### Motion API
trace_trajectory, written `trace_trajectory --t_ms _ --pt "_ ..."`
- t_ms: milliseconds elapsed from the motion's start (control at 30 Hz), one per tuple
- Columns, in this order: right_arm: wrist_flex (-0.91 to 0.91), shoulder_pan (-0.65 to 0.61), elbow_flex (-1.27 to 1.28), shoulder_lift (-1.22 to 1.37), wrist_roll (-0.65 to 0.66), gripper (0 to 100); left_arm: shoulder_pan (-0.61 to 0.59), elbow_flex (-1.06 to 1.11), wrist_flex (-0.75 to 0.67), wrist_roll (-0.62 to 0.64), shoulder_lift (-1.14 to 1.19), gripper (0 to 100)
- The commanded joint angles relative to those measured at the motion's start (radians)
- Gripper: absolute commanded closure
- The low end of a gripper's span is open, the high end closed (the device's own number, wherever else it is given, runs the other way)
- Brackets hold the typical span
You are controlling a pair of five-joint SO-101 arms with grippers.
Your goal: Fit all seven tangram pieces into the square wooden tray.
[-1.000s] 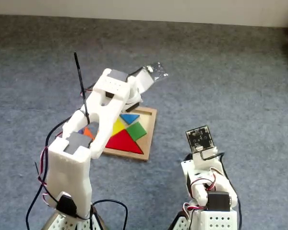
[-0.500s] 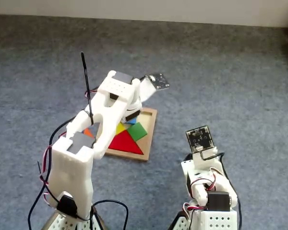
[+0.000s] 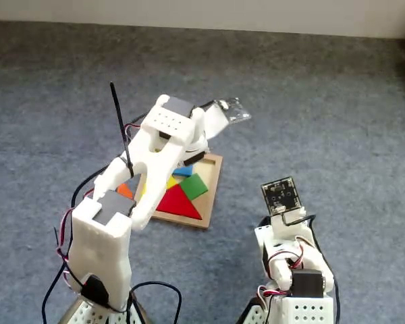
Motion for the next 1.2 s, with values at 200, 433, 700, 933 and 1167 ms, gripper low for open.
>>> trace_trajectory --t_ms 200,433,700,933,1167 --pt "-0.022 0.021 0.114 -0.016 0.012 92.2 0.027 -0.018 -0.115 0.009 0.091 99" --pt "-0.022 0.021 0.114 -0.016 0.012 92.2 0.113 -0.019 -0.011 0.003 0.084 99" --pt "-0.022 0.021 0.114 -0.016 0.012 92.2 0.113 -0.008 0.095 0.005 -0.059 99" --pt "-0.022 0.021 0.114 -0.016 0.012 92.2 0.045 -0.010 0.107 0.008 -0.180 99" --pt "-0.022 0.021 0.114 -0.016 0.012 92.2 -0.079 -0.007 0.189 0.135 -0.343 99"
